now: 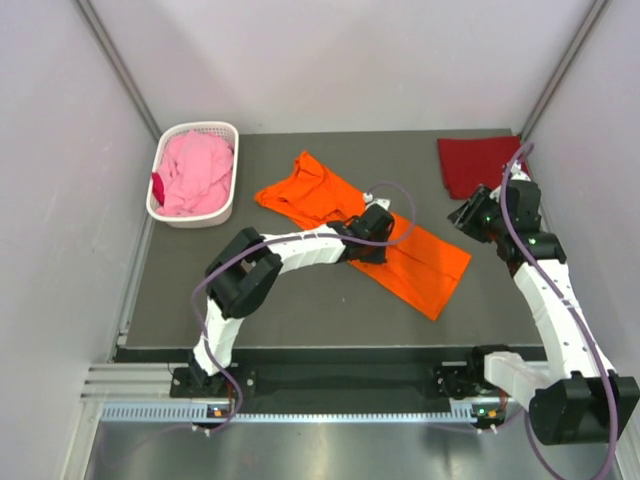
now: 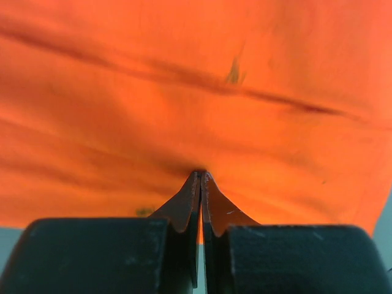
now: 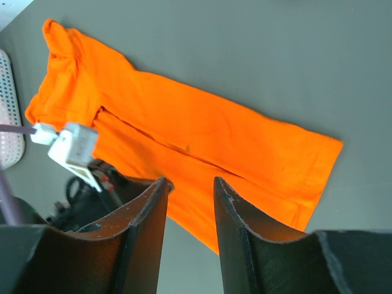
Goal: Fold and stack the t-shirts
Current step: Fold the tshirt
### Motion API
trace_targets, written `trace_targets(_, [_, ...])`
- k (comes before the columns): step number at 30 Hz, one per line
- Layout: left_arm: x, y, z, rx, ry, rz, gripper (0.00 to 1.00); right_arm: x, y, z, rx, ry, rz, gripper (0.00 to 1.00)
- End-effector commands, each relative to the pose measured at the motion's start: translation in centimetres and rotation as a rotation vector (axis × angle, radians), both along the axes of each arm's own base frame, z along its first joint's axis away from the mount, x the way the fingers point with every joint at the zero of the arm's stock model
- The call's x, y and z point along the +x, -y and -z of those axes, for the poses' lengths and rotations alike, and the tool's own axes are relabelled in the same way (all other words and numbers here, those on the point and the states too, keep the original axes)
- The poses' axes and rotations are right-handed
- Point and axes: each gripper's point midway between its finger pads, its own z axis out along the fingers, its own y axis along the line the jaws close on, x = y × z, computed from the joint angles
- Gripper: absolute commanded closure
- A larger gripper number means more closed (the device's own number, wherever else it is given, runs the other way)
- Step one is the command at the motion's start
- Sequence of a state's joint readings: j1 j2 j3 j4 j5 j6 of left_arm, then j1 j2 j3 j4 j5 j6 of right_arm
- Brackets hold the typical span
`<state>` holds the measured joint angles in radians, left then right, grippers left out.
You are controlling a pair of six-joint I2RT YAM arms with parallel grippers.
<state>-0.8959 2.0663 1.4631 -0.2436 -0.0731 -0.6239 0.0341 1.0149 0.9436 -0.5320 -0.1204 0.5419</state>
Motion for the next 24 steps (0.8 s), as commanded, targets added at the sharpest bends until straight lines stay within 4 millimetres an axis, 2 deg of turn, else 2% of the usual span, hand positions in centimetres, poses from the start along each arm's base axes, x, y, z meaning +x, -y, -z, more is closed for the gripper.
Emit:
trace_targets(1, [-0.9,0.1,-0.3,0.029,-0.027,-0.065,0.97,0.3,0.2,-1.2,-0.013,0.03,-0.011,0.63])
trace_targets(6, [-2.9,-1.7,2.8,0.121,-0.076,-0.105,0.98,0.6,0.5,-0.4,-0.035,0.004,-0.005,0.62])
trace_targets(8, [-3.3,-2.7,3.3,0.16,-0.086,-0.137,0.98,0.5,0.6,0.1,-0.047,-0.014,-0.007,0.62])
trace_targets(11, [-4.1,-4.7,3.8,0.217,-0.086,-0.173,0.99,0.4,0.8,0.7,-0.066,-0.041,-0.015,0.62])
trace_targets(12, [-4.1,-5.2,3.2,0.217,-0.072,-0.185,0.99,0.3,0.8,1.0,-0.07,-0.052,-0.02,0.62])
trace_targets(13, [-4.7,-6.4,4.0,0.245,-0.08,-0.197,0.99,0.3,0.7,1.1,-0.071,-0.056,-0.028,0.62])
trace_targets(16, [-5.3,-8.2,3.9,0.281,-0.078,-0.234,0.99,-0.3,0.6,2.1,-0.081,-0.086,-0.044,0.62])
trace_targets(20, [-7.0,-11.7,5.2,0.37,-0.104,-0.277,1.0,-1.4,0.5,3.6,-0.087,-0.124,-0.068,0.62])
trace_targets(24, [-8.3,-14.1,4.6,0.386,-0.108,-0.312,1.0,-2.3,0.5,4.6,-0.095,-0.151,-0.082,0.62])
